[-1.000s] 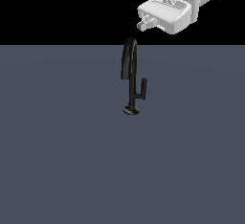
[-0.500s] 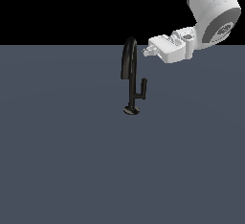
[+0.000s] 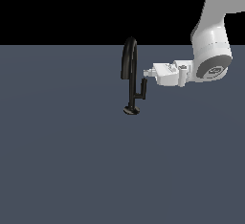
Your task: Turn on the faucet by rotating a designated handle.
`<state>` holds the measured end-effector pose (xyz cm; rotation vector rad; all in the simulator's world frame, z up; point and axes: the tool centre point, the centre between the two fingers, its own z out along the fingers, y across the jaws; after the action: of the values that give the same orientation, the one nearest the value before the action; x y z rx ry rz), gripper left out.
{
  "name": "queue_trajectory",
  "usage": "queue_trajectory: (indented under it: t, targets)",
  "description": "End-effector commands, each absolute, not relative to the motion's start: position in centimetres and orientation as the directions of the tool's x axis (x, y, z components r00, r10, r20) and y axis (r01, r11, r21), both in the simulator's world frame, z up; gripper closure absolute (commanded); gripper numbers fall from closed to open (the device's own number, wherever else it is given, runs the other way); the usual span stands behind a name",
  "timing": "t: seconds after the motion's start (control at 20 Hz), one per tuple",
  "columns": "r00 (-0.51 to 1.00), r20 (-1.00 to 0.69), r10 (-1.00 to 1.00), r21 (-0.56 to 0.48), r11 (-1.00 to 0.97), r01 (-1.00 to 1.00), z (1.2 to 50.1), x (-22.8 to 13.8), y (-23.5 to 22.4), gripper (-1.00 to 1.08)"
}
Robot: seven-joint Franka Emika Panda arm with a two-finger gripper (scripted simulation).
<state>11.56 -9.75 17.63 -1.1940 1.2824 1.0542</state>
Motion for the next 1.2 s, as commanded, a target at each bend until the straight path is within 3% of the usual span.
queue_trajectory:
  t: [0.0, 0.35, 1.15]
  targets:
    - [0.009, -0.999, -0.041, -0.015, 0.154, -0.988, 16.2, 11.8, -9.8, 1.08]
    - [-0.034, -0.999, 0.008, 0.035, 0.204, -0.978, 14.1, 11.9, -9.6, 1.08]
    - [-0.032, -0.999, 0.006, 0.032, 0.202, -0.979, 14.7, 10.5, -9.3, 1.08]
